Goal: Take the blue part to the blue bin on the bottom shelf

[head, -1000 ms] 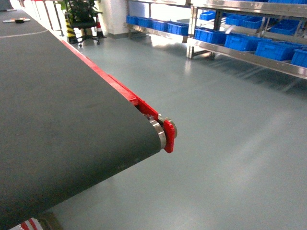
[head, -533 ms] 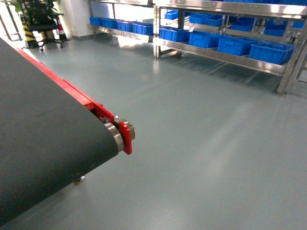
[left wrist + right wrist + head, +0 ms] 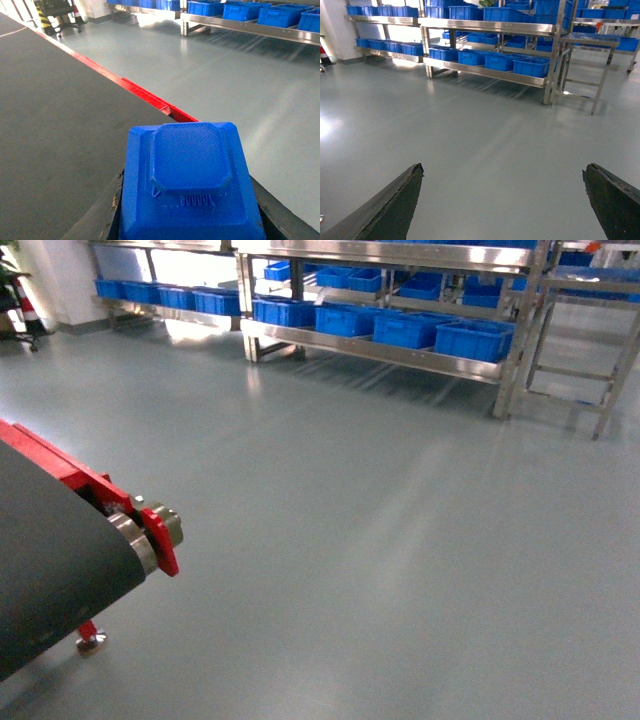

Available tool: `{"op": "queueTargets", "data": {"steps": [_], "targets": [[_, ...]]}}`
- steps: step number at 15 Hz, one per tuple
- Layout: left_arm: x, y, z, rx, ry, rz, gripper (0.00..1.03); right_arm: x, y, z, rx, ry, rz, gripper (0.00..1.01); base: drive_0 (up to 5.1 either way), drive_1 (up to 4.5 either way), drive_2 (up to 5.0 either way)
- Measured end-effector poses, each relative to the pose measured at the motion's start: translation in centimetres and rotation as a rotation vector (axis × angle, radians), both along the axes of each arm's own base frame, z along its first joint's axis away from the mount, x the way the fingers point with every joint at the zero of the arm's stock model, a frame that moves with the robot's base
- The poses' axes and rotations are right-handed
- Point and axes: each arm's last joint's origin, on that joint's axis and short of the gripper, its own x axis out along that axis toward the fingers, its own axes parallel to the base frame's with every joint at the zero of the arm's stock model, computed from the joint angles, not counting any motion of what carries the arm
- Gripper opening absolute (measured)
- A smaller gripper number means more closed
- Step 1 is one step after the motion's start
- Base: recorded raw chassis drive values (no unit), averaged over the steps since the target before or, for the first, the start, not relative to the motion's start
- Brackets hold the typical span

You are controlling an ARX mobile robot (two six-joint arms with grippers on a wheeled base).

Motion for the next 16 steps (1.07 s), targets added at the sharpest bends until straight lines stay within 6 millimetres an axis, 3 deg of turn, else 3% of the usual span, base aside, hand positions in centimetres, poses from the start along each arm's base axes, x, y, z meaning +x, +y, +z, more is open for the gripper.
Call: {"op": "queueTargets", "data": {"steps": [16], "targets": [[0.00,0.00,0.00,0.000,0.000,0.000,0.44,0.00,0.00,0.00,0.000,0.000,0.000,0.98,-1.5,-1.49,-1.5]]}}
